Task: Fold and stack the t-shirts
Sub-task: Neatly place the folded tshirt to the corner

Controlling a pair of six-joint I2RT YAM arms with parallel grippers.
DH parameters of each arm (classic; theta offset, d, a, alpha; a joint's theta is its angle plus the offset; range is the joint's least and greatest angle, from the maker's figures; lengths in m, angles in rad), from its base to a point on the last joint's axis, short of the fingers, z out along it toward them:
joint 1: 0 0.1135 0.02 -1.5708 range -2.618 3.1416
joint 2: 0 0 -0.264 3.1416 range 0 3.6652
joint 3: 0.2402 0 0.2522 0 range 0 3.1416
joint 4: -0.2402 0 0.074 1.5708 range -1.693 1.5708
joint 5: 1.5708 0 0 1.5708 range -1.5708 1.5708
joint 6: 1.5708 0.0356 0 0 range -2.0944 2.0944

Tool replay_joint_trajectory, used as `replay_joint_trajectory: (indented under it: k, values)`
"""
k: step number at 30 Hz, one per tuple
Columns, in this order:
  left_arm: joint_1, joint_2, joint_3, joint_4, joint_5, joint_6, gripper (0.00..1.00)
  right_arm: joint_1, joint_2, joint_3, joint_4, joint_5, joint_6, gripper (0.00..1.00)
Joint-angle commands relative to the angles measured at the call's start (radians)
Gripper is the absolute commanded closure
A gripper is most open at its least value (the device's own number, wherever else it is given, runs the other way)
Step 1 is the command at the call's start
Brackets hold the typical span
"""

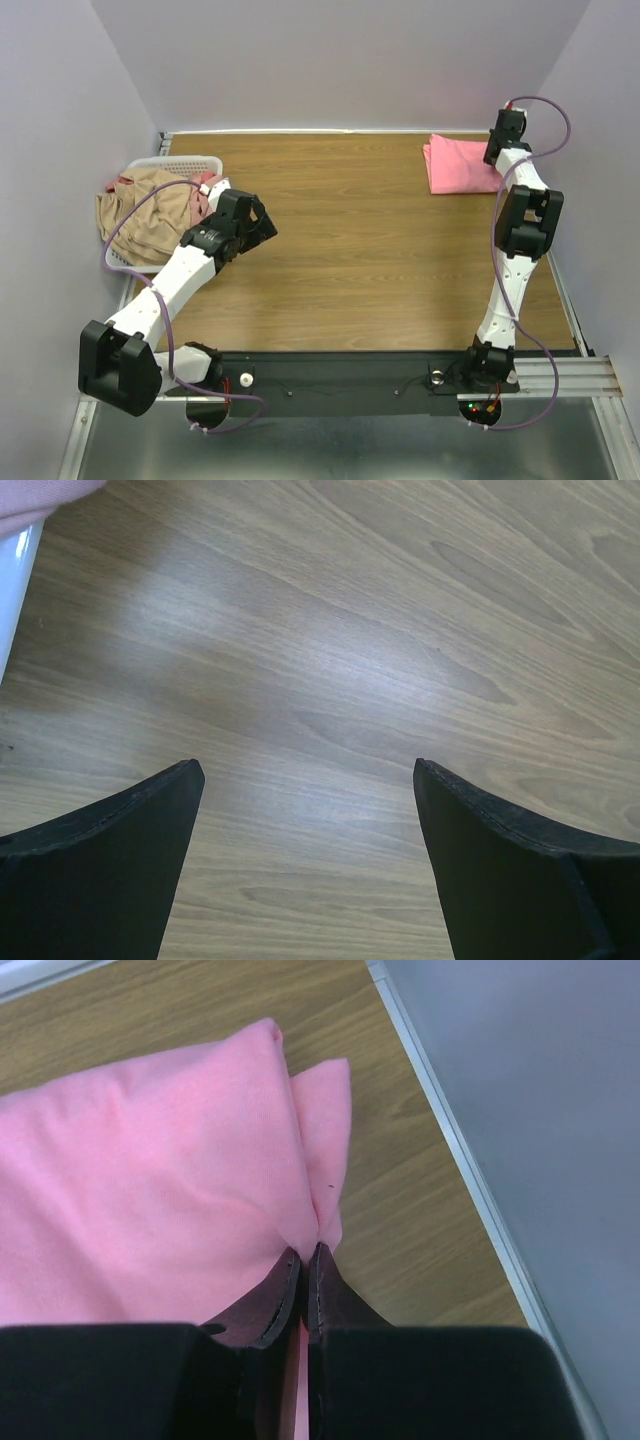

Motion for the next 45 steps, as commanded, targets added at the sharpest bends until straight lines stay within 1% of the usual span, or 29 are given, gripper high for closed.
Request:
replay_joint_trajectory:
  k: [1,5,7,8,9,12,13,14,15,16,18,22,23,24,25,26,27,28,29,30,31,32,33,34,35,36,38,42,45]
  values:
    - [-0.003,-0.033,0.047,-0.018,-0.038,0.008,0.02,-0.019,-0.048,0.027,0.021,0.037,-0.022,0.99]
    - [-0.003,-0.065,0.050,-0.041,-0.050,0.002,0.02,-0.020,-0.079,0.008,0.019,0.073,-0.017,1.00]
    - [-0.003,-0.079,0.047,-0.045,-0.056,-0.001,0.02,-0.022,-0.088,0.002,0.019,0.064,-0.020,1.00]
    - [-0.003,-0.085,0.045,-0.048,-0.059,-0.003,0.02,-0.022,-0.091,0.008,0.019,0.070,-0.020,0.99]
    - [-0.003,-0.094,0.044,-0.053,-0.062,-0.003,0.01,-0.022,-0.091,0.014,0.019,0.083,-0.020,0.96]
    - [-0.003,-0.102,0.048,-0.062,-0.073,-0.012,0.01,-0.022,-0.096,0.025,0.016,0.152,-0.016,0.50]
    - [-0.003,-0.103,0.050,-0.076,-0.076,-0.018,0.02,-0.022,-0.114,0.019,0.015,0.156,-0.016,0.24]
    - [-0.003,-0.105,0.054,-0.085,-0.079,-0.021,0.02,-0.022,-0.126,0.011,0.015,0.162,-0.016,0.13]
    - [-0.003,-0.109,0.059,-0.097,-0.082,-0.027,0.02,-0.020,-0.140,-0.012,0.005,0.161,-0.016,0.04]
    - [-0.003,-0.115,0.059,-0.102,-0.084,-0.032,0.02,-0.020,-0.160,-0.023,0.001,0.153,-0.016,0.00]
    - [-0.003,-0.128,0.047,-0.107,-0.096,-0.041,0.02,-0.019,-0.223,-0.052,-0.028,0.123,0.044,0.00]
    - [-0.002,-0.180,-0.013,-0.111,-0.099,-0.079,0.02,0.015,-0.378,-0.182,-0.077,0.043,0.173,0.00]
    - [-0.002,-0.187,-0.024,-0.113,-0.096,-0.082,0.02,0.026,-0.420,-0.276,-0.084,0.005,0.212,0.00]
    - [-0.002,-0.203,-0.039,-0.120,-0.091,-0.089,0.02,0.064,-0.504,-0.329,-0.085,0.001,0.223,0.00]
    - [-0.002,-0.207,-0.045,-0.128,-0.093,-0.093,0.02,0.089,-0.555,-0.395,-0.085,0.017,0.236,0.00]
    - [-0.002,-0.212,-0.048,-0.136,-0.094,-0.096,0.02,0.119,-0.601,-0.511,-0.085,0.059,0.245,0.00]
    - [-0.002,-0.223,-0.053,-0.153,-0.094,-0.107,0.01,0.177,-0.698,-0.579,-0.087,0.083,0.256,0.00]
    - [-0.002,-0.229,-0.056,-0.160,-0.096,-0.112,0.01,0.205,-0.746,-0.642,-0.088,0.103,0.271,0.00]
    - [-0.002,-0.237,-0.059,-0.163,-0.095,-0.113,0.02,0.211,-0.793,-0.767,-0.088,0.092,0.314,0.00]
    - [-0.002,-0.246,-0.067,-0.171,-0.090,-0.119,0.02,0.249,-0.850,-0.824,-0.087,0.065,0.343,0.00]
    - [-0.002,-0.253,-0.073,-0.170,-0.085,-0.119,0.02,0.253,-0.948,-0.880,-0.087,0.032,0.369,0.00]
    - [-0.002,-0.261,-0.079,-0.168,-0.081,-0.116,0.02,0.254,-1.002,-0.939,-0.085,-0.013,0.409,0.00]
    - [-0.002,-0.279,-0.094,-0.167,-0.073,-0.112,0.02,0.261,-1.084,-1.028,-0.087,-0.034,0.423,0.00]
    - [-0.002,-0.289,-0.102,-0.163,-0.072,-0.107,0.02,0.259,-1.085,-1.074,-0.088,-0.047,0.423,0.00]
    - [-0.002,-0.299,-0.108,-0.163,-0.071,-0.104,0.02,0.261,-1.164,-1.110,-0.090,-0.058,0.430,0.00]
    - [0.000,-0.319,-0.123,-0.163,-0.078,-0.102,0.02,0.261,-1.195,-1.176,-0.099,-0.087,0.431,0.00]
    - [0.000,-0.339,-0.133,-0.163,-0.088,-0.104,0.02,0.259,-1.292,-1.220,-0.110,-0.142,0.431,0.00]
    - [0.000,-0.393,-0.134,-0.156,-0.111,-0.107,0.02,0.259,-1.422,-1.306,-0.130,-0.236,0.438,0.00]
    - [0.000,-0.415,-0.146,-0.142,-0.119,-0.116,0.02,0.259,-1.476,-1.345,-0.130,-0.221,0.458,0.00]
